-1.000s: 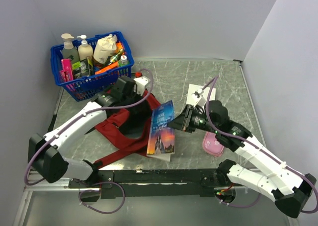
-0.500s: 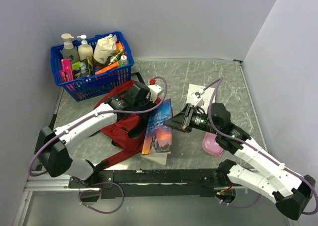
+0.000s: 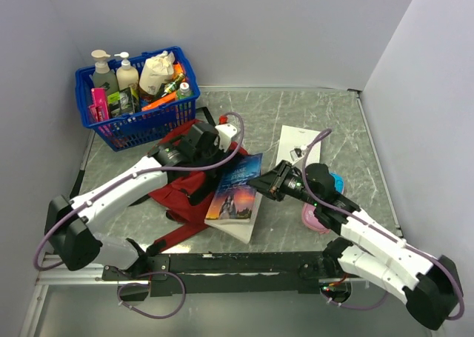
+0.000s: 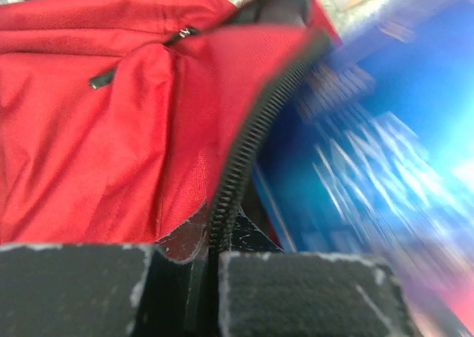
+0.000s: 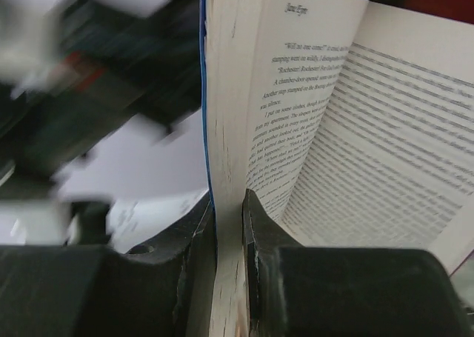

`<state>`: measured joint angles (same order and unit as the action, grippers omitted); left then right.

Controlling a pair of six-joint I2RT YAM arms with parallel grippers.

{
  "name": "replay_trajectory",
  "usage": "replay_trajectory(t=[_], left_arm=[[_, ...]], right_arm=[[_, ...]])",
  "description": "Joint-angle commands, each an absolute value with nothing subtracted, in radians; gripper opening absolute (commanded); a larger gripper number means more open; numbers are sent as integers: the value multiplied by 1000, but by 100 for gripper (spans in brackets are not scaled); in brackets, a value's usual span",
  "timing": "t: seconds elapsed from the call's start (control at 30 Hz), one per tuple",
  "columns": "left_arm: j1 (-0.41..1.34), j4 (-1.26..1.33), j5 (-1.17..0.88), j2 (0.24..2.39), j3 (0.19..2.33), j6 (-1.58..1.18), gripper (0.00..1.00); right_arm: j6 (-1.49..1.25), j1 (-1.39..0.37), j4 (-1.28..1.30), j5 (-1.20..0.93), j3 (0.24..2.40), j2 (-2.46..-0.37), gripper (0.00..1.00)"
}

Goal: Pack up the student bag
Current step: Place the book in the student bag.

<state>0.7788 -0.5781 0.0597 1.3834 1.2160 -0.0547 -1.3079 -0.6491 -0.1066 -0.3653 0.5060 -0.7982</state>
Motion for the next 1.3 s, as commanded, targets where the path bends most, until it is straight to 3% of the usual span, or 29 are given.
replay_trajectory(t=[0.0,0.3,0.6,0.77,1.03,1.13,1.17,1.2,1.23,1.27], left_arm=[[787,-623,-15,1280,1295,0,1],[787,-830,-212,1264,1428,45,1],[787,-813,-190,1220,1237,34,1],[787,-789,-183,1219,1212,6,1],[770,-764,-109,1272,1344,-67,1],[739,-756,-133,1281,1393,-87,1],[736,-753,-136,1281,1407,-87,1],[733,-750,-140,1278,1410,-86,1],[727,-750,-138,1276,1411,-84,1],[726,-750,-138,1276,1410,-83,1]], right_arm=[[-1371,-621,-406,-264,514,-845,0],[-1325,-607,-469,-169,503,-966,0],[-1405,-630,-922,-72,529,-1186,0],[-1327,-661,-875,96,509,-1146,0],[-1206,-848,-752,-52,635,-1366,0],[-1155,-825,-654,-167,655,-1431,0],[-1128,-819,-617,-181,660,-1433,3],[-1065,-816,-489,-176,681,-1424,14],[-1040,-818,-423,-163,692,-1411,34],[-1014,-815,-387,-163,692,-1381,39]])
